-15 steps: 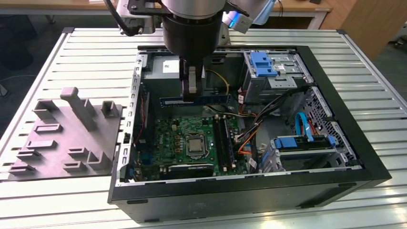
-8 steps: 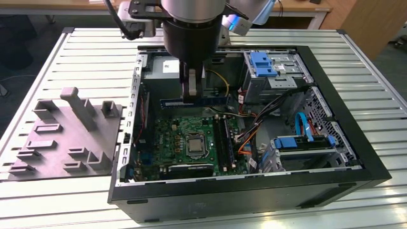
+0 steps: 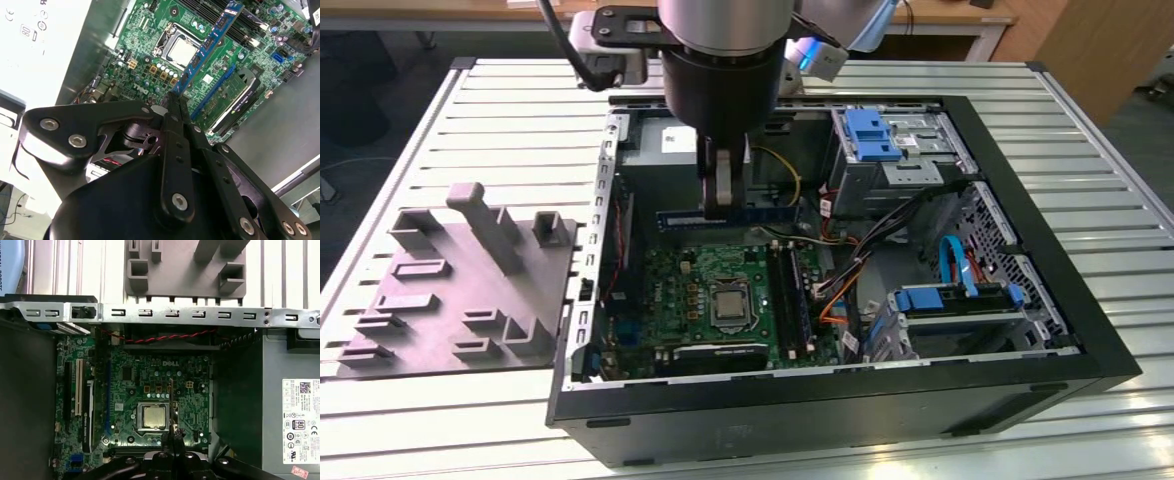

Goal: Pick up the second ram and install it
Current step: 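Pick up the second ram and move it above second insertion slot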

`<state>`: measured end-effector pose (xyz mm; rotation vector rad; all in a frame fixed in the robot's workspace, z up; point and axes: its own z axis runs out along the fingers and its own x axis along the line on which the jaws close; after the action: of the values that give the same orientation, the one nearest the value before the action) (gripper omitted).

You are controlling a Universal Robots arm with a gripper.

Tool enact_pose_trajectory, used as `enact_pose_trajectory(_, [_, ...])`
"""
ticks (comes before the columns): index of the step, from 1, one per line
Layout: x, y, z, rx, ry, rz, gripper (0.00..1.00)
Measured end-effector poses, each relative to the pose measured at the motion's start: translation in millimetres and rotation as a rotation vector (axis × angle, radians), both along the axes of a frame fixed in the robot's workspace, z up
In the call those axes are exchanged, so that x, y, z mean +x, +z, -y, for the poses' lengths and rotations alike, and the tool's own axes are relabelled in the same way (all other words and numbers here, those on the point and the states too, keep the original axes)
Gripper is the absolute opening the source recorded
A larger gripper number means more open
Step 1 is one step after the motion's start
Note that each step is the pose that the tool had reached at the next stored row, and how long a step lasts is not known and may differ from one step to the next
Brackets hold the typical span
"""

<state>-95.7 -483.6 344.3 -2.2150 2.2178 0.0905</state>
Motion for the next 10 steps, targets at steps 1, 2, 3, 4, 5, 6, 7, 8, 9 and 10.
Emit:
enact_pose_trajectory(1, [0.0, -0.8, 0.0, 0.0001, 0.000, 0.0000, 0.11])
enact_pose_trajectory(2, [0.0, -1.6, 0.0, 0.0000, 0.000, -0.0001, 0.11])
enact_pose_trajectory(3, [0.0, -2.7, 0.0, 0.0001, 0.000, 0.0000, 0.11])
enact_pose_trajectory(4, [0.0, -3.6, 0.0, -0.0001, 0.000, -0.0001, 0.11])
enact_pose_trajectory(5, [0.0, -4.6, 0.0, 0.0000, 0.000, -0.0001, 0.11])
enact_pose_trajectory(6, [0.0, -5.4, 0.0, 0.0000, 0.000, 0.0000, 0.11])
enact_pose_trajectory(7, [0.0, -6.2, 0.0, -0.0001, 0.000, 0.0000, 0.11])
enact_pose_trajectory(8, [0.0, -7.0, 0.0, -0.0001, 0.000, 0.0000, 0.11])
enact_pose_trajectory(9, [0.0, -7.8, 0.0, -0.0001, 0.000, -0.0001, 0.11])
enact_pose_trajectory(10, [0.0, -8.6, 0.0, -0.0001, 0.000, 0.0000, 0.11])
